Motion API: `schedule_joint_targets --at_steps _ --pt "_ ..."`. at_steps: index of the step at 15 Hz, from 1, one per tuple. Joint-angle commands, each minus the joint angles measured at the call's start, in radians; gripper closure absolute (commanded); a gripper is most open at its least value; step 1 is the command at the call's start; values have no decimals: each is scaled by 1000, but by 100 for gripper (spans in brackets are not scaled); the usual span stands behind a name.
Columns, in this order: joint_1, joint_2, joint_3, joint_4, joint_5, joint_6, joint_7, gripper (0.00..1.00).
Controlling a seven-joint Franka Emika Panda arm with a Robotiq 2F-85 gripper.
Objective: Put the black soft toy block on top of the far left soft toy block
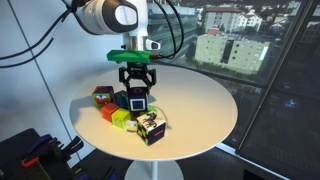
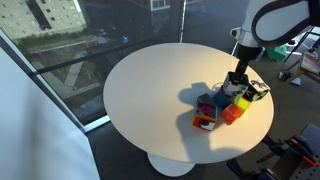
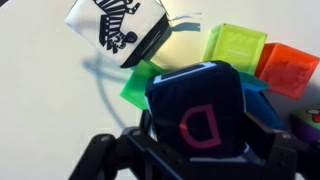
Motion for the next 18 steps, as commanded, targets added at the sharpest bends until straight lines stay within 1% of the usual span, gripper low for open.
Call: schedule_joint_targets --at_steps 1,7,9,10,11,13,14,18 --pt "-14 18 10 20 -27 2 5 41" --pt "-14 -24 12 10 -14 -17 7 83" --pt "-14 -39 12 7 -10 -27 12 94" --pt "-13 -47 13 7 -7 -34 15 95" --pt "-12 -56 14 5 -5 -39 19 93" --pt "-8 -77 16 0 -1 -54 32 95" --pt "-6 -86 18 -1 0 -62 37 93" --pt "6 -128 32 -9 13 -108 49 93"
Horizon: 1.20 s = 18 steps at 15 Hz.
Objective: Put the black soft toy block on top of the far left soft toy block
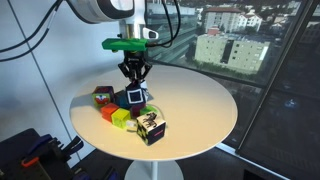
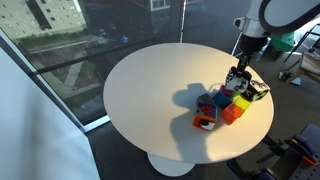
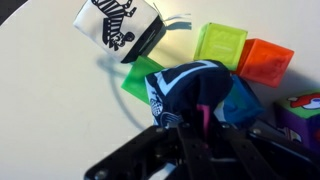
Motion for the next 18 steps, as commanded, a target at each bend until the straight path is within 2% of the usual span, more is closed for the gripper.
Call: schedule_joint_targets --at_steps 1,9,18 --pt "8 -61 20 -18 15 -50 13 93" --pt "58 -121 65 -58 52 -77 -32 94" --pt "130 -171 109 -141 108 -59 -140 93"
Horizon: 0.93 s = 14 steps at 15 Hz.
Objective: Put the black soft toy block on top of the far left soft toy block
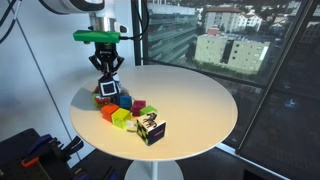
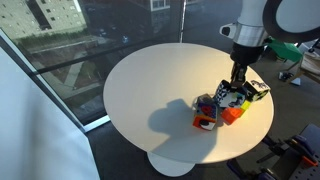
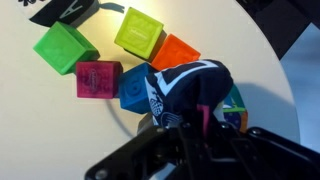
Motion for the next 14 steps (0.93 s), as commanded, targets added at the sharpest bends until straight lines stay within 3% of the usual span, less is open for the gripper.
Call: schedule_joint_targets --at_steps 1,14 --pt "20 -50 14 -45 28 2 -46 93" --pt "83 -49 53 -48 163 45 6 94"
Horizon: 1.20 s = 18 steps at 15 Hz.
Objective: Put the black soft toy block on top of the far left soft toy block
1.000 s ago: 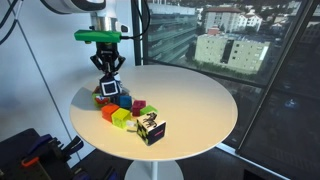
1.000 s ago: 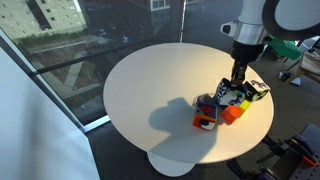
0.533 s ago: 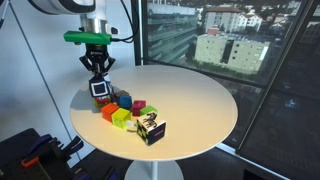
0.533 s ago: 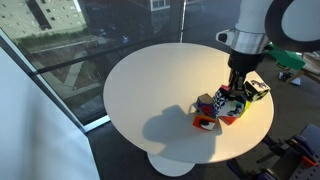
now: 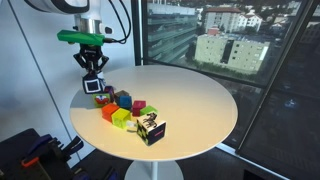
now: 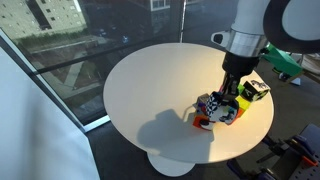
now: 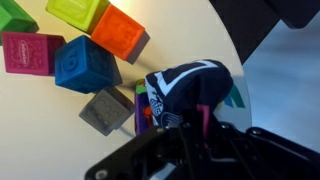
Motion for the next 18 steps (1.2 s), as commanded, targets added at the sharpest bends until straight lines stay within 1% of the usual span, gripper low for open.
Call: schedule_joint_targets --at_steps 1,13,18 --pt "5 -13 11 -2 18 29 24 94" --pt "2 60 27 27 8 113 125 93" --pt "-4 105 28 57 2 124 162 93"
